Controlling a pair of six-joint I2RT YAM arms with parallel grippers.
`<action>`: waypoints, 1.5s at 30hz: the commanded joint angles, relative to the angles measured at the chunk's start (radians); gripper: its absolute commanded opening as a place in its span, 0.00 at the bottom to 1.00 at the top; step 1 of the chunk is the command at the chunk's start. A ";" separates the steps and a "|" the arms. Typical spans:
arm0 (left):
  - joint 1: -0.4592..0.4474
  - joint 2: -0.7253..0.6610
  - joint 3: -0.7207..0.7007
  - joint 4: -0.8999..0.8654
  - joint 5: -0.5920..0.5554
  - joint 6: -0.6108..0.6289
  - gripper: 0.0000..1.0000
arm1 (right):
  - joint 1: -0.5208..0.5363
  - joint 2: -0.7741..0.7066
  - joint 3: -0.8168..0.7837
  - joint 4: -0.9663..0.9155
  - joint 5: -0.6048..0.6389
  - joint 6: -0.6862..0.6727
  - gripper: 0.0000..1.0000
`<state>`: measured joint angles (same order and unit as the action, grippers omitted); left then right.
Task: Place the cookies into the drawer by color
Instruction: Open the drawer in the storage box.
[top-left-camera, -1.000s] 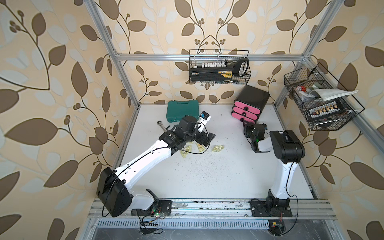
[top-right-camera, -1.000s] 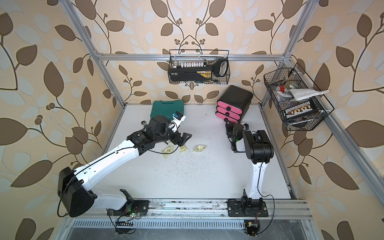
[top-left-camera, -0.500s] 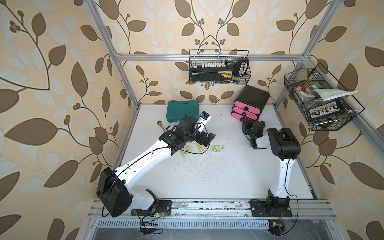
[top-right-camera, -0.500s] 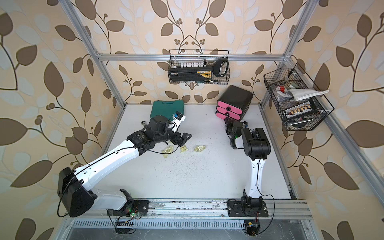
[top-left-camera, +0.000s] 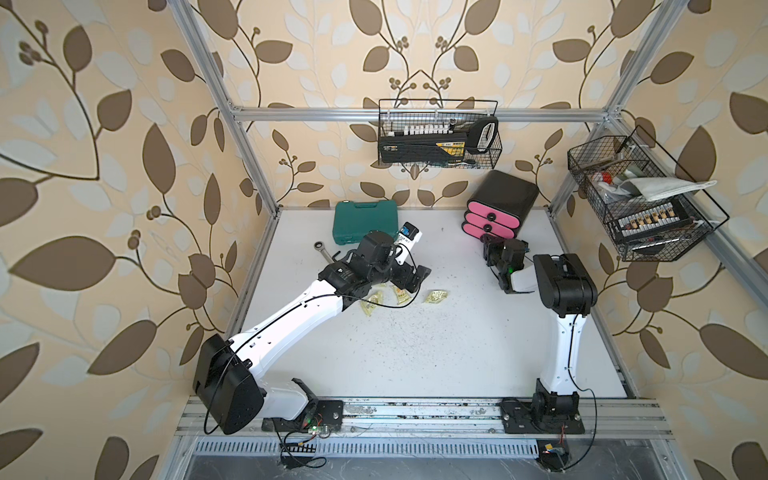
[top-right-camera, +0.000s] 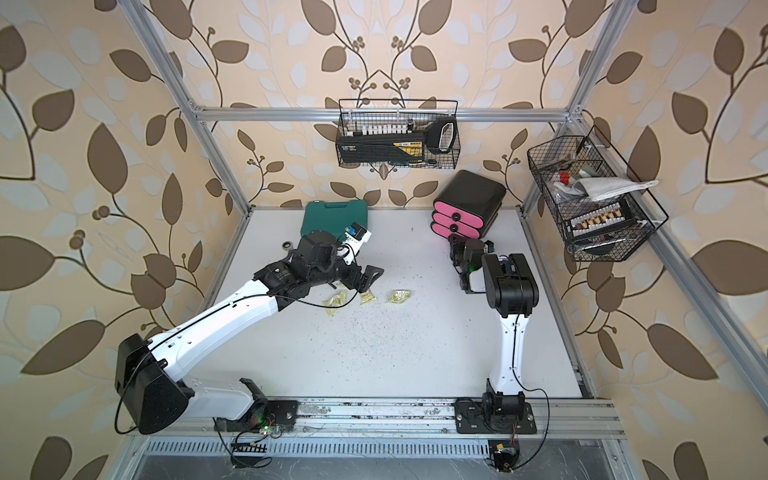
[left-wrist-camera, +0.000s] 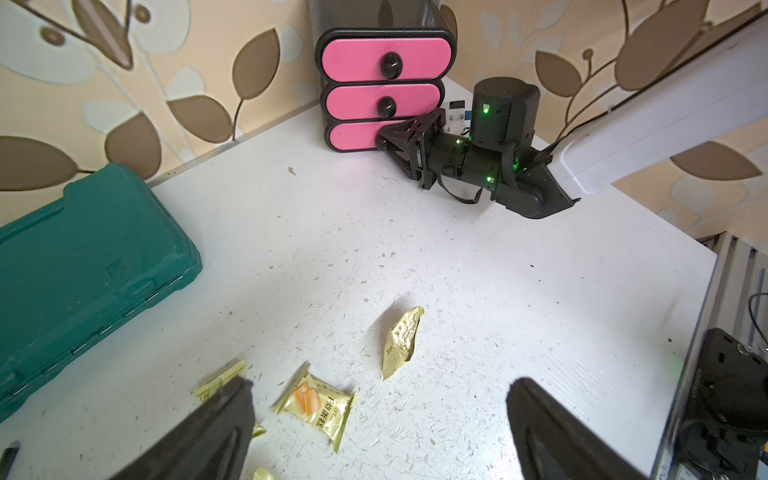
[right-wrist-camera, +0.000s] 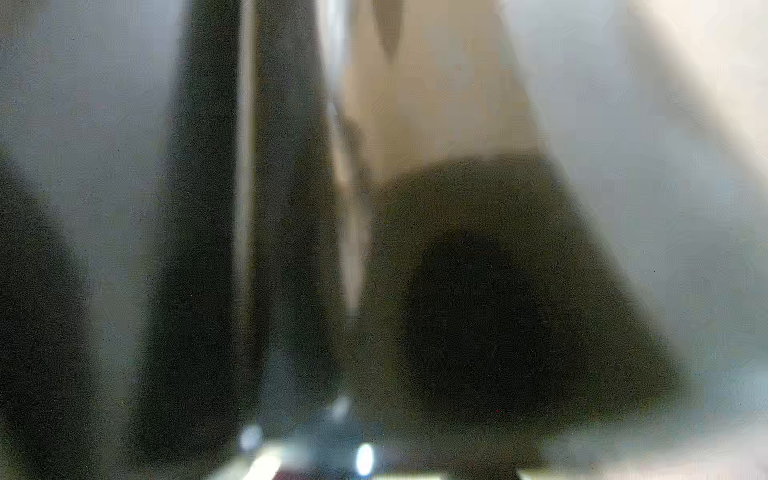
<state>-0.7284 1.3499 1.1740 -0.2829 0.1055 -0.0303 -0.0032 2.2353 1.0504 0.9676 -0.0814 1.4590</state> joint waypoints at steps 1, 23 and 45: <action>-0.011 -0.032 0.007 0.022 -0.009 0.012 0.98 | 0.000 0.015 -0.009 -0.016 0.019 -0.037 0.24; -0.011 -0.029 0.006 0.024 -0.006 0.010 0.98 | 0.182 -0.230 -0.437 0.166 0.092 -0.050 0.22; -0.012 -0.026 0.004 0.025 -0.005 0.010 0.98 | 0.184 -0.620 -0.589 -0.105 -0.034 -0.271 0.55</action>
<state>-0.7284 1.3499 1.1740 -0.2825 0.1055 -0.0299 0.1810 1.7134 0.4870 1.0065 -0.0765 1.2808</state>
